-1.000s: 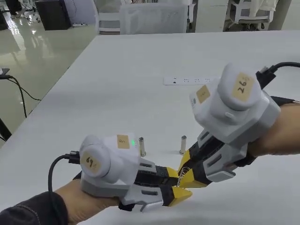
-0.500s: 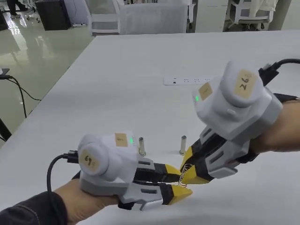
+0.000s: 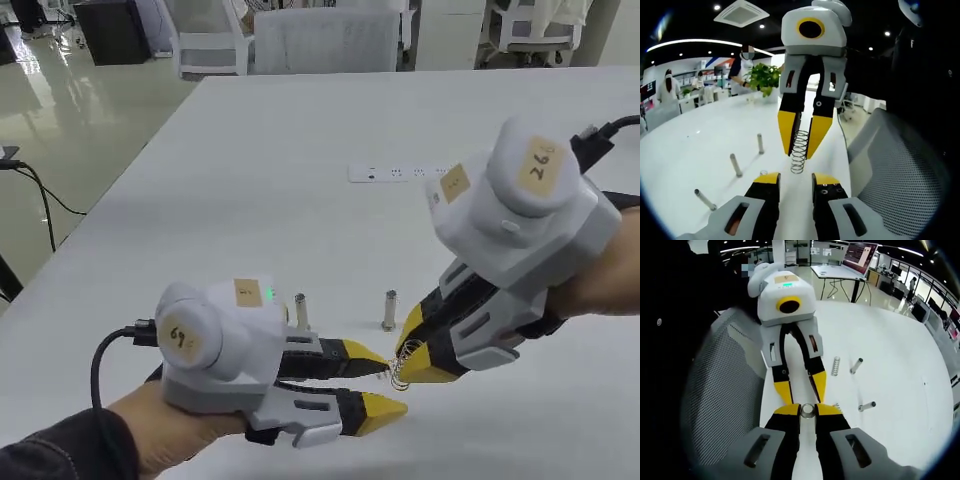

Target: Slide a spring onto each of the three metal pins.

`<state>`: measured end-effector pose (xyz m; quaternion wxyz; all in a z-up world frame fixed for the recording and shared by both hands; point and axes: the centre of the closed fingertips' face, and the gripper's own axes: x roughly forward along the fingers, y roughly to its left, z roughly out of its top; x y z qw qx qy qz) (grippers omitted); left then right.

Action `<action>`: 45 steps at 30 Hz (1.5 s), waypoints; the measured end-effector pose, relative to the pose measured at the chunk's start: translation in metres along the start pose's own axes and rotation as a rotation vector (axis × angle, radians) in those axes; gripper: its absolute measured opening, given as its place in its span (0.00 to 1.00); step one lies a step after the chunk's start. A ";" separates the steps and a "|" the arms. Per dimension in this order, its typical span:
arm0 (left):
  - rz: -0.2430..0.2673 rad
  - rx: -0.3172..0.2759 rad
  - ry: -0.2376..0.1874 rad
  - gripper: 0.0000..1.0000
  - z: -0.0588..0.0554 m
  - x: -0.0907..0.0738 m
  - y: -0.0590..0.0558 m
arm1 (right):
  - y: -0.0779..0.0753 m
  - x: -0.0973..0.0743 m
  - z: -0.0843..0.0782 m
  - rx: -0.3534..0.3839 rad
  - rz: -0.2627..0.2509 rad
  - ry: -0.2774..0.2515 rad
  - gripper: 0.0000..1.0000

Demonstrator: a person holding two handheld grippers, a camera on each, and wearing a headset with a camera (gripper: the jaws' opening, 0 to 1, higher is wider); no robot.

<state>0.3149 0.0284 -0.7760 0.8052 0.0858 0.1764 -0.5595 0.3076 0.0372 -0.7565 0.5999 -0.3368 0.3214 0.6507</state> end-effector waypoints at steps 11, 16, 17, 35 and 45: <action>0.048 -0.023 -0.032 0.26 0.006 -0.008 0.012 | -0.005 -0.006 -0.005 0.019 -0.015 0.005 0.08; 0.063 -0.026 -0.038 0.29 0.007 -0.010 0.015 | -0.005 -0.008 -0.007 0.027 -0.021 0.008 0.08; 0.066 -0.026 -0.039 0.30 0.007 -0.011 0.015 | -0.005 -0.009 -0.008 0.029 -0.022 0.009 0.08; 0.130 -0.061 -0.072 0.39 0.008 -0.027 0.030 | -0.012 -0.018 -0.017 0.057 -0.056 0.017 0.08; 0.157 -0.090 -0.083 0.41 0.003 -0.038 0.033 | -0.016 -0.021 -0.024 0.068 -0.065 0.027 0.08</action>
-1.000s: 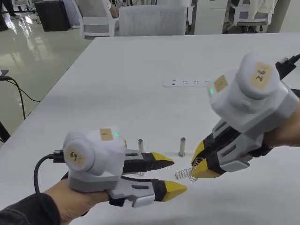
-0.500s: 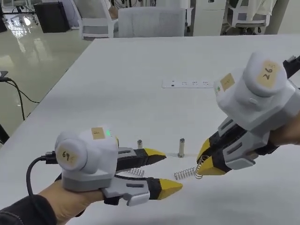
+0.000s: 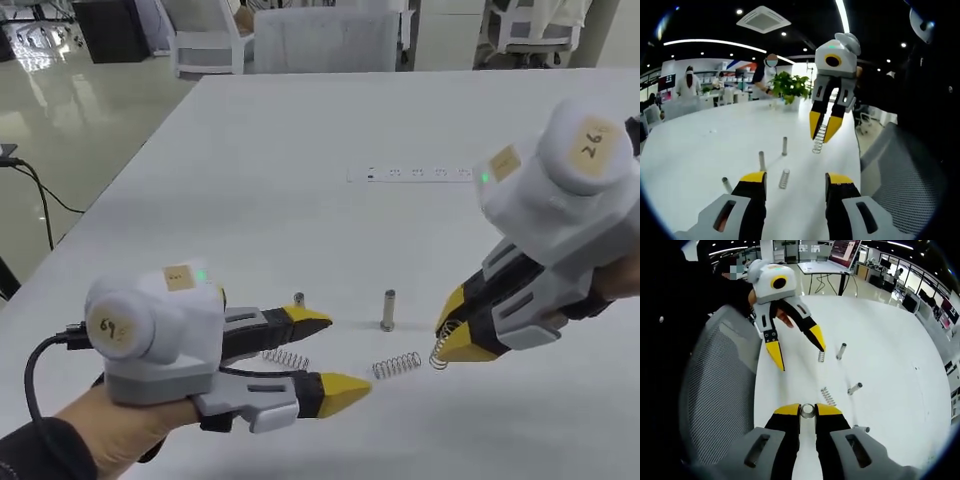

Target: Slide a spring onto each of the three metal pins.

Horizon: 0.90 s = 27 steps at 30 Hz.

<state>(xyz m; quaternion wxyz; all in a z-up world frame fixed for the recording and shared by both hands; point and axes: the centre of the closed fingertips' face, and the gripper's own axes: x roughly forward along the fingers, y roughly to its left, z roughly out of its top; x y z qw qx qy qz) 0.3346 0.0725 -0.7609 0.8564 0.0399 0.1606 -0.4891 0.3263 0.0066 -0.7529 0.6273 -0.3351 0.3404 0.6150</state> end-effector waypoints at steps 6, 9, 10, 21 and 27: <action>0.018 -0.011 -0.002 0.43 -0.002 -0.006 0.003 | -0.006 -0.004 -0.005 0.010 -0.012 0.004 0.08; 0.030 -0.018 -0.004 0.45 -0.002 -0.008 0.005 | -0.009 -0.007 -0.007 0.014 -0.023 0.005 0.08; 0.037 -0.019 -0.005 0.46 -0.002 -0.009 0.006 | -0.011 -0.008 -0.008 0.015 -0.028 0.005 0.08; 0.092 -0.045 -0.018 0.52 -0.005 -0.019 0.018 | -0.029 -0.023 -0.015 0.044 -0.077 -0.005 0.08; 0.117 -0.057 -0.024 0.55 -0.007 -0.023 0.024 | -0.038 -0.029 -0.019 0.055 -0.101 -0.004 0.08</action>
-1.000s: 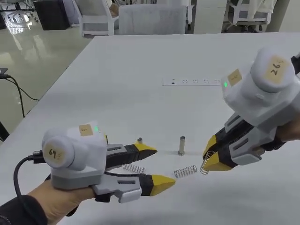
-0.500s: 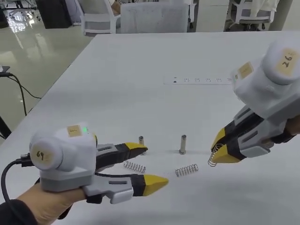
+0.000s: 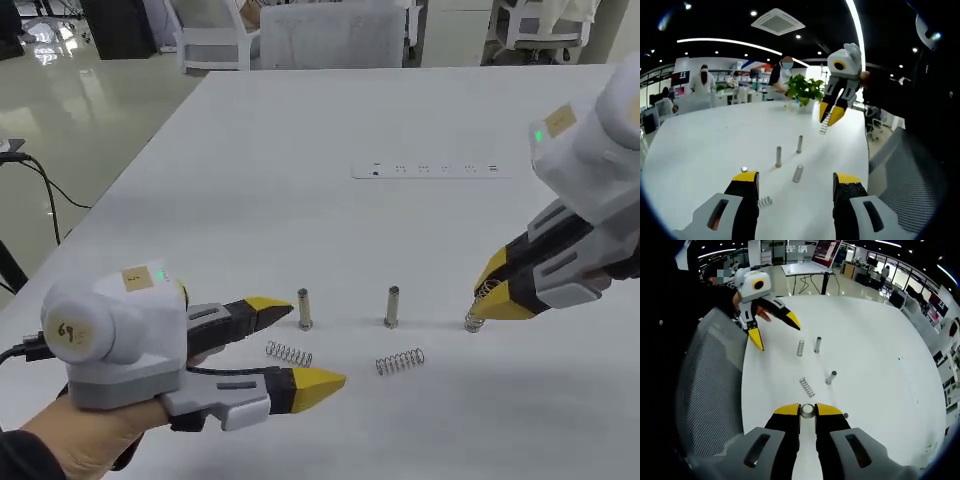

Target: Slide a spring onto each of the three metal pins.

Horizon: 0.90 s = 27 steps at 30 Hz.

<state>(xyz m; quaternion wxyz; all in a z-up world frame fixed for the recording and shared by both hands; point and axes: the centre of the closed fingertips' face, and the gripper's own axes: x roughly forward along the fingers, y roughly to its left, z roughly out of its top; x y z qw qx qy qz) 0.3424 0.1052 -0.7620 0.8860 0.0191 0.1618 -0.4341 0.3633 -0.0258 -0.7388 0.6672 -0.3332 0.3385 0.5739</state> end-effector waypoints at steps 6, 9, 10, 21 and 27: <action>0.027 -0.011 -0.003 0.60 -0.001 -0.002 0.005 | -0.012 -0.004 -0.003 0.008 -0.025 -0.001 0.08; 0.039 -0.017 -0.004 0.61 -0.001 -0.003 0.007 | -0.019 -0.007 -0.004 0.016 -0.039 -0.002 0.08; 0.042 -0.017 -0.003 0.62 -0.002 -0.004 0.007 | -0.021 -0.008 -0.004 0.017 -0.045 -0.001 0.08; 0.082 -0.030 -0.001 0.70 -0.005 -0.006 0.013 | -0.042 -0.006 -0.011 0.035 -0.074 0.015 0.08; 0.086 -0.033 0.004 0.71 -0.008 -0.007 0.013 | -0.053 -0.002 -0.016 0.050 -0.088 0.023 0.08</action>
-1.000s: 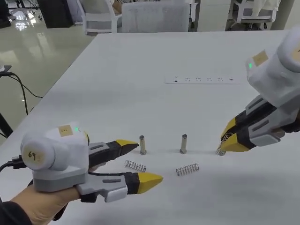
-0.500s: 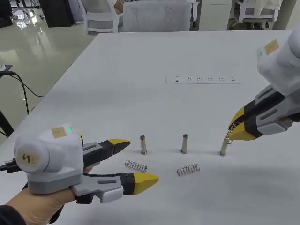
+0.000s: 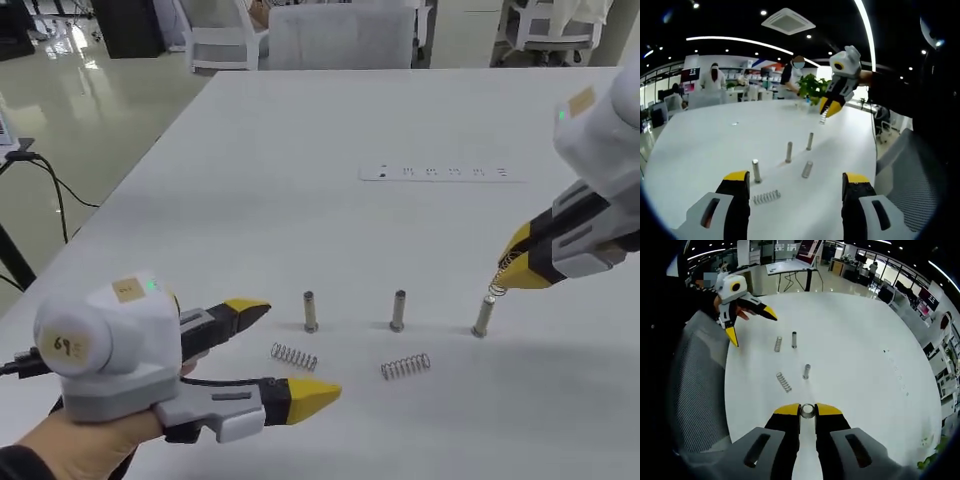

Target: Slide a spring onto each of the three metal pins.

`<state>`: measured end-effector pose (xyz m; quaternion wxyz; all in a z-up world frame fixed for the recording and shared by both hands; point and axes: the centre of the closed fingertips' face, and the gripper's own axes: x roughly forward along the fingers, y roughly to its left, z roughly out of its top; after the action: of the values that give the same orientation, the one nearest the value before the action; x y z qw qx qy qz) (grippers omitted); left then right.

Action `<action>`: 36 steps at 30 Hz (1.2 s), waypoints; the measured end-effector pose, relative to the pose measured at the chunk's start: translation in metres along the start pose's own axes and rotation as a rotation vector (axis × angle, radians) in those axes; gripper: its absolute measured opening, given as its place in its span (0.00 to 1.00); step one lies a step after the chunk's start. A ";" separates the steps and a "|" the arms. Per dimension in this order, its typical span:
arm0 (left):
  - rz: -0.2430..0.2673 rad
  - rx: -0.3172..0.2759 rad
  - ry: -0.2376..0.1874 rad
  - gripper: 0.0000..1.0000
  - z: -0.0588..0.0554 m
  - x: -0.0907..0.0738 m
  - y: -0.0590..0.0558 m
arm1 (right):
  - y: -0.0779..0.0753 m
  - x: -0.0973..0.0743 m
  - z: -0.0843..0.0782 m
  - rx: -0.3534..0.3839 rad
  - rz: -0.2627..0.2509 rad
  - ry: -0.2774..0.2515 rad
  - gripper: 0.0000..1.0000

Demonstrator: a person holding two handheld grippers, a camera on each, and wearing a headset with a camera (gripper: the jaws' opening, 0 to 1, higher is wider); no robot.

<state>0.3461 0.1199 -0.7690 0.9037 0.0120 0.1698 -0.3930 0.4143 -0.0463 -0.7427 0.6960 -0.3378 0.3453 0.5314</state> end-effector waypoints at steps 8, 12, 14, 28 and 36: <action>0.003 -0.002 0.002 0.74 -0.001 -0.001 -0.001 | -0.009 0.008 -0.008 0.022 -0.020 0.021 0.08; 0.002 -0.005 0.003 0.74 -0.002 -0.001 -0.002 | -0.014 0.012 -0.011 0.040 -0.025 0.023 0.08; 0.001 -0.007 0.004 0.75 -0.003 -0.001 -0.003 | -0.014 0.016 -0.013 0.044 -0.022 0.029 0.08; -0.011 -0.014 0.013 0.76 -0.006 0.003 -0.006 | -0.016 0.030 -0.019 0.077 -0.016 0.048 0.08; -0.010 -0.018 0.013 0.76 -0.006 0.003 -0.007 | -0.016 0.034 -0.023 0.088 -0.006 0.058 0.08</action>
<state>0.3416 0.1142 -0.7748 0.9006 0.0056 0.1792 -0.3958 0.4338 -0.0516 -0.7817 0.7013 -0.3231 0.3873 0.5038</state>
